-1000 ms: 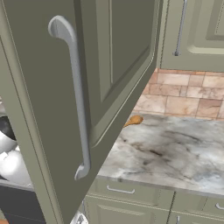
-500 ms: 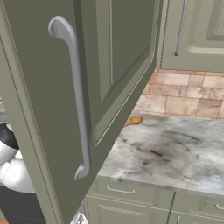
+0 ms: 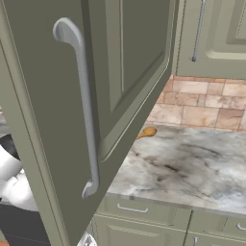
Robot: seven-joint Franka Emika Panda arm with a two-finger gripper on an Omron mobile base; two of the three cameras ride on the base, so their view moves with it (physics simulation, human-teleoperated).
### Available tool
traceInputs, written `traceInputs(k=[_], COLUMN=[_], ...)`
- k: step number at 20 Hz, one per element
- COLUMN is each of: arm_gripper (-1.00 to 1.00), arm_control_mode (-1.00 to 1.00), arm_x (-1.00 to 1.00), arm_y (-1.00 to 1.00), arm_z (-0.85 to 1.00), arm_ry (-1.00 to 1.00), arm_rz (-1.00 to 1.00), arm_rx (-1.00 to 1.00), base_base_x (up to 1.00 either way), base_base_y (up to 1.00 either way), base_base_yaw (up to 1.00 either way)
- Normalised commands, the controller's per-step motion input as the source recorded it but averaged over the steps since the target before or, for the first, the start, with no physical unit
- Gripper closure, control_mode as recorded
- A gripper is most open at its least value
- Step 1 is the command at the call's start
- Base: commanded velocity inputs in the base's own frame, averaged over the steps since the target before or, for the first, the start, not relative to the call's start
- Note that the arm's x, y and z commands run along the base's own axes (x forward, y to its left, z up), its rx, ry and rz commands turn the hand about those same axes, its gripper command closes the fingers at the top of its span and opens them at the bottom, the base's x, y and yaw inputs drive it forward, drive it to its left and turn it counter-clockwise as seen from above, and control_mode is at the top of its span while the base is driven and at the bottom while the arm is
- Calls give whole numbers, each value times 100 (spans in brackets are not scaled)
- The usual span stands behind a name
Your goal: Pick the spray and sponge from the cabinet and place them on the counter.
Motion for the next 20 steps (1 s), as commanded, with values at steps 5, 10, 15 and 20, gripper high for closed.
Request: traceInputs(k=[5, 10, 15, 20], arm_gripper=[-100, -100, -100, -100], arm_control_mode=[-100, -100, -100, -100], arm_x=[-8, -17, -16, -4], arm_y=[-27, -25, -13, -8], arm_z=[-31, -18, 0, 0], arm_ry=[0, 0, 0, 0], arm_rz=[0, 0, 0, 1], arm_rx=[0, 0, 0, 0], base_base_x=[0, 0, 0, 0], base_base_y=[0, 0, 0, 0], base_base_yaw=[0, 0, 0, 0])
